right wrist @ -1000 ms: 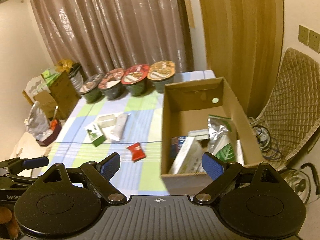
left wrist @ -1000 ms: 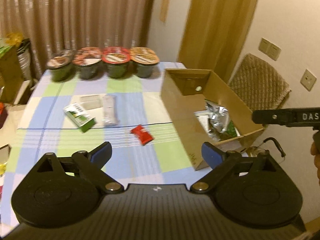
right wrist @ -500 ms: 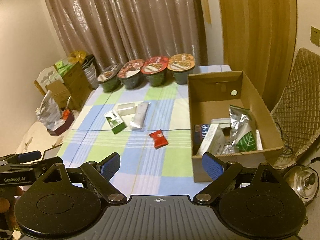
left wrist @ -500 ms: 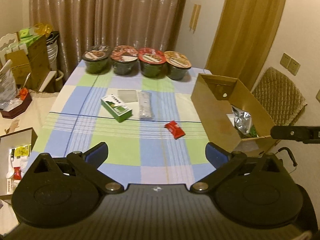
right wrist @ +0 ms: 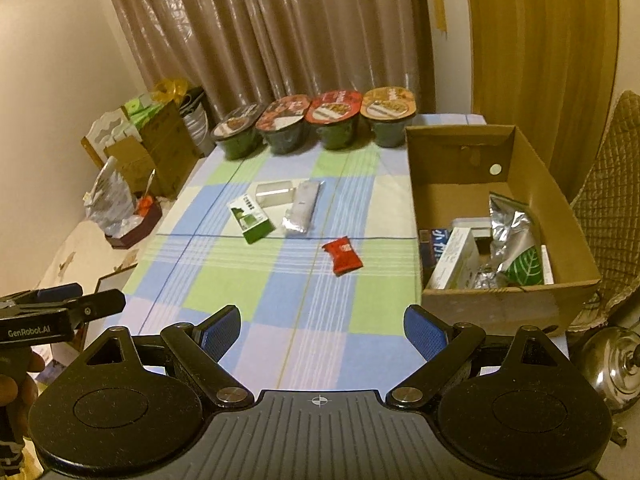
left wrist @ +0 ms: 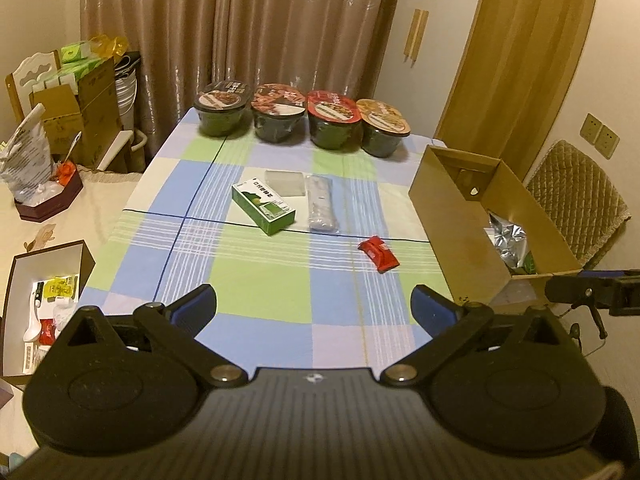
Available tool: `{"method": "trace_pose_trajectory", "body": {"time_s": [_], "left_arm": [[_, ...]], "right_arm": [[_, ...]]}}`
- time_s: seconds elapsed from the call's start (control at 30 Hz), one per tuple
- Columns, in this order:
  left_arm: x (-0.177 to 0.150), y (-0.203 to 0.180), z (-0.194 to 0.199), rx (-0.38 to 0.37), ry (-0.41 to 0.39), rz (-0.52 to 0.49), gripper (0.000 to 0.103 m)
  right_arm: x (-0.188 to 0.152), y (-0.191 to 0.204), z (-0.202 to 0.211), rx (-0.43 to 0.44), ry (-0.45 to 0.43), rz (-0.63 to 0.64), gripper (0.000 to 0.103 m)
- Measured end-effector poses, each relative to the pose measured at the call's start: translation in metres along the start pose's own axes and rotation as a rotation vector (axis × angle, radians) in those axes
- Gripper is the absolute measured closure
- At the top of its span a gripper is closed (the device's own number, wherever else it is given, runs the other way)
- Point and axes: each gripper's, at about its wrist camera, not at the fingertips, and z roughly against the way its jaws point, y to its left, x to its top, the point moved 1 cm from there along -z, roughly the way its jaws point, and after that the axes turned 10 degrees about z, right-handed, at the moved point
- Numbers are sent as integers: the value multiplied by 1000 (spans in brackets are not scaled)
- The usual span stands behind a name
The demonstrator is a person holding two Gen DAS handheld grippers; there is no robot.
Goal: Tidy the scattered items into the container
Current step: 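Move both tools back over the remaining items on the table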
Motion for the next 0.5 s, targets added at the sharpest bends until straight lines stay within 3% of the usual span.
{"method": "trace_pose_trajectory", "body": {"time_s": [0.5], "left_arm": [[1,24,-43,27,59,20,2]], "right_arm": [[1,7,-54,49,86,32,9]]}}
